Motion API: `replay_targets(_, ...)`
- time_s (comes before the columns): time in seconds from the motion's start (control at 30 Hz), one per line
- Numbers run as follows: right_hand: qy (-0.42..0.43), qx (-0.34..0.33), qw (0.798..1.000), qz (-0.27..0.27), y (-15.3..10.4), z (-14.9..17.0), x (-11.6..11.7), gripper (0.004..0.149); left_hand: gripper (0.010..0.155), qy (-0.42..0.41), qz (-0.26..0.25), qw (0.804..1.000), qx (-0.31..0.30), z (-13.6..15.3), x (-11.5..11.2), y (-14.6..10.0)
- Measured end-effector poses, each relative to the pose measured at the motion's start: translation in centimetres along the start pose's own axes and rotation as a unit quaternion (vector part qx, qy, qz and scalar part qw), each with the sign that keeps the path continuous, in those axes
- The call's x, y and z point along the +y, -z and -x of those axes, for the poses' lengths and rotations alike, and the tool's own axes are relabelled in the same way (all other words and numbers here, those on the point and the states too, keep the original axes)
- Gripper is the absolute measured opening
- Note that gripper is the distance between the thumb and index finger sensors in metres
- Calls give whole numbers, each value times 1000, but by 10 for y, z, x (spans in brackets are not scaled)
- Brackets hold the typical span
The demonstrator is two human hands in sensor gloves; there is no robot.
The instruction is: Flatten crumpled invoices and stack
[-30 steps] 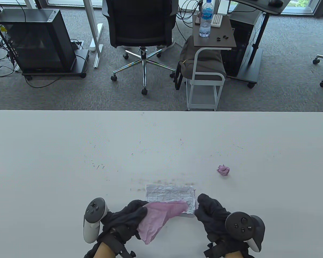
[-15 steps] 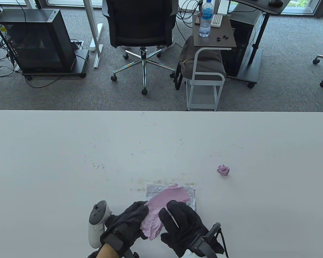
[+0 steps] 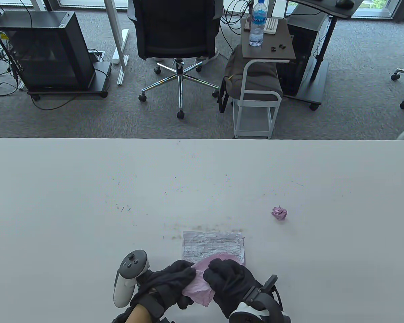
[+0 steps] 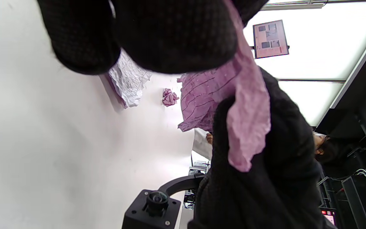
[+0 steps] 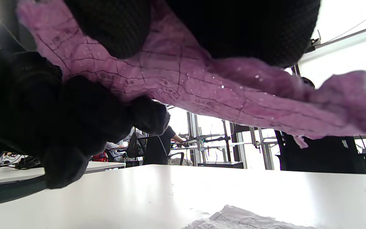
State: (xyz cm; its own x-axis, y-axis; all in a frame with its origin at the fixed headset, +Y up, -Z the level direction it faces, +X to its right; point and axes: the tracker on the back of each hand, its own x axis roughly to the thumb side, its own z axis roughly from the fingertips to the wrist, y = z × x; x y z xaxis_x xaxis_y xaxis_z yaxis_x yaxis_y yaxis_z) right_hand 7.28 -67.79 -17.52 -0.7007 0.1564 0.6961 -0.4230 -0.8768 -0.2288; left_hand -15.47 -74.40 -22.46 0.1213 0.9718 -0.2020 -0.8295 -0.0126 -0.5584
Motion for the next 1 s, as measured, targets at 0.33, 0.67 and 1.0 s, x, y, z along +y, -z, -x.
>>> replay_targets(0.33, 105, 123, 987, -9, -10, 39, -5, 35, 60, 133, -103, 985, -27, -11, 17, -10)
replay_targets(0.67, 252, 175, 949, -73, -13, 52, 13, 34, 96, 456, -6, 863, -215, -60, -37, -21)
replay_targets(1.0, 314, 160, 928, -118, -7, 43, 27, 40, 43, 442, -86, 858, -248, -58, -45, -18)
